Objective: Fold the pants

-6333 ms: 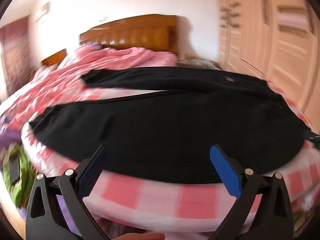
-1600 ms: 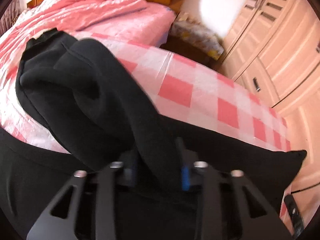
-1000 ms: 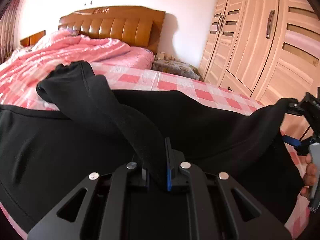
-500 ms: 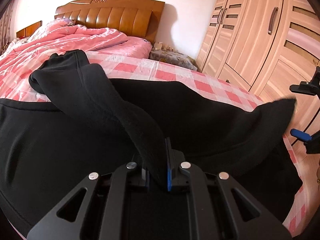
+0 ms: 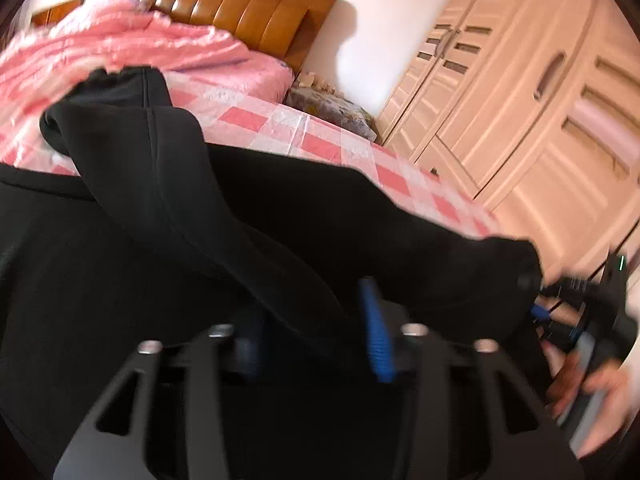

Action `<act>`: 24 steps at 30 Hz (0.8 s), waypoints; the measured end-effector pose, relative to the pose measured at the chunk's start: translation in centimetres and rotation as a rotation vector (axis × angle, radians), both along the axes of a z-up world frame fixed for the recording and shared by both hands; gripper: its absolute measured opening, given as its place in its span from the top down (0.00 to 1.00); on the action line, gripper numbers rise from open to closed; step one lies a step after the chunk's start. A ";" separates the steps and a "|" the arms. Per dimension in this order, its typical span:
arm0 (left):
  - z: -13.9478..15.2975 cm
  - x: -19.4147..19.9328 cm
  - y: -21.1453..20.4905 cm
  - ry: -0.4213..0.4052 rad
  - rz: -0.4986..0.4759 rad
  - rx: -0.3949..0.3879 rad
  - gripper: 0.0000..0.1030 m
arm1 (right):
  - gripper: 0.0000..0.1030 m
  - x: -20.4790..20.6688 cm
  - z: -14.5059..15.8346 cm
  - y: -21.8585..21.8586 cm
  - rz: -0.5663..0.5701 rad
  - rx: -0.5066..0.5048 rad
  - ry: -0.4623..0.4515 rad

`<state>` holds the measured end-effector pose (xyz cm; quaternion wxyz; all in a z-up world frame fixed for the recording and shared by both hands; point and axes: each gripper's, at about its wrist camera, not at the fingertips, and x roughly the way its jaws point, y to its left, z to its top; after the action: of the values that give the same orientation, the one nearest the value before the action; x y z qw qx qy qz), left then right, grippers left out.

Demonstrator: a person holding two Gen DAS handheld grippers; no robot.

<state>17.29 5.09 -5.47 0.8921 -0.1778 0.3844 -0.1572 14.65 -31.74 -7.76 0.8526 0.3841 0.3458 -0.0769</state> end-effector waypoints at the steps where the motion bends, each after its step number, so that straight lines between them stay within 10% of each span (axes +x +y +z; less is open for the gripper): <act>1: 0.3 0.6 0.1 0.013 -0.006 -0.024 0.46 | 0.80 -0.4 0.3 0.3 0.011 -0.013 -0.008; 6: -0.1 3.6 -0.4 0.163 0.024 -0.023 0.47 | 0.86 -1.7 0.8 0.4 0.049 -0.069 -0.077; 9: -0.1 3.7 0.0 0.167 0.075 -0.008 0.90 | 0.86 -2.1 0.8 0.2 0.059 -0.046 -0.095; 24: 6.9 -7.1 3.6 -0.111 0.007 0.012 0.91 | 0.86 -11.7 4.6 1.8 0.148 -0.081 -0.267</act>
<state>10.21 8.71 1.38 0.9138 -0.1647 0.3346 -0.1612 2.96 -29.93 -3.20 0.9092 0.3297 0.2532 0.0241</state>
